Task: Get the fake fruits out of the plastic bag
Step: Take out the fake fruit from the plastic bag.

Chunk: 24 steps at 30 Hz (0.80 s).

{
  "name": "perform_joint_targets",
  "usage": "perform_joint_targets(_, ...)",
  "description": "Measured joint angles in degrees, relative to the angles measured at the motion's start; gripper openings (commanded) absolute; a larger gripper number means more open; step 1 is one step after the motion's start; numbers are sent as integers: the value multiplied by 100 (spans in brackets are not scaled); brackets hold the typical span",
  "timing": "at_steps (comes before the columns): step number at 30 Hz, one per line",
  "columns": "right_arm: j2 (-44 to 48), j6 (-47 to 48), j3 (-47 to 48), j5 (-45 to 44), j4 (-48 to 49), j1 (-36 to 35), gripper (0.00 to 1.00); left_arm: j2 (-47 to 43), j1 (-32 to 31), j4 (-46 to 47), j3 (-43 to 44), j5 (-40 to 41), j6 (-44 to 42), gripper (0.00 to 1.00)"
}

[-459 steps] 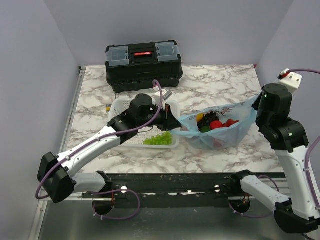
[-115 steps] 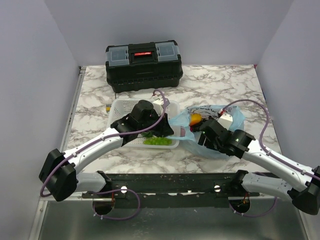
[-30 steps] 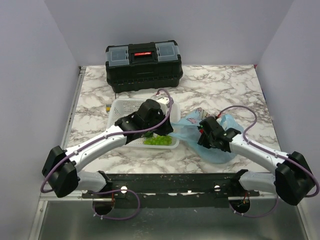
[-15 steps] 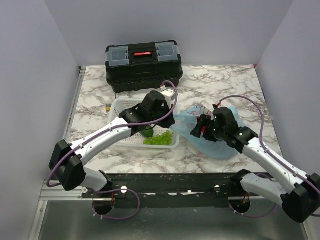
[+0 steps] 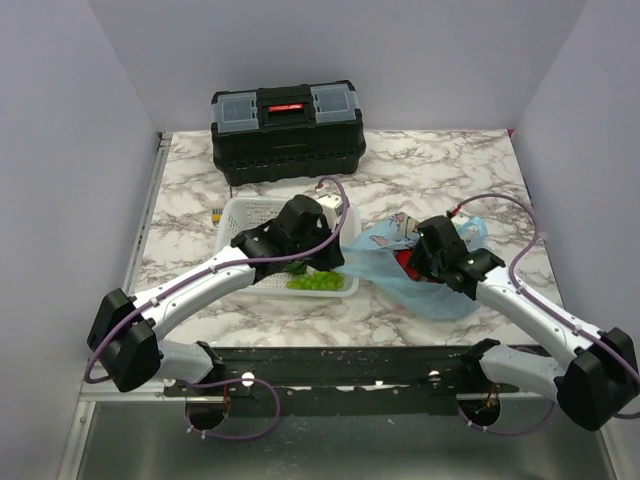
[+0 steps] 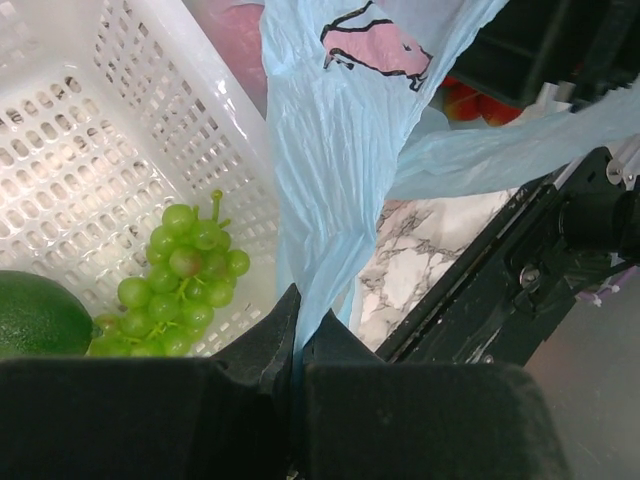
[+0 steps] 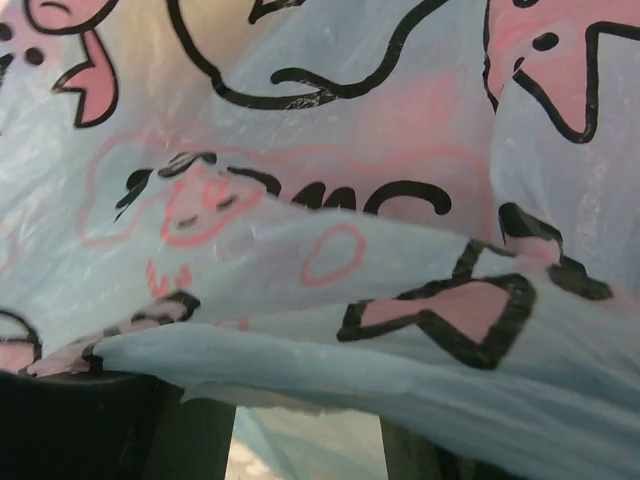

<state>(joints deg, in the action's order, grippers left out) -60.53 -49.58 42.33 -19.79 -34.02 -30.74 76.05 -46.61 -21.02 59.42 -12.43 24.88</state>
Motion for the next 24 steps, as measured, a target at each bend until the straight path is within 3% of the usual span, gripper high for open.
perform_joint_targets(7,-527,-33,-221,-179,686,0,67,-7,-48,79,-76,-90,70,0)
perform_joint_targets(13,-992,55,-271,-184,1279,0,72,-7,-74,138,-76,-138,90,0)
perform_joint_targets(20,-1488,101,-243,-369,1679,0,65,-7,-76,168,-83,-157,114,0)
perform_joint_targets(24,-1497,155,-245,-411,1759,0,49,-48,-79,210,-179,-160,153,0)
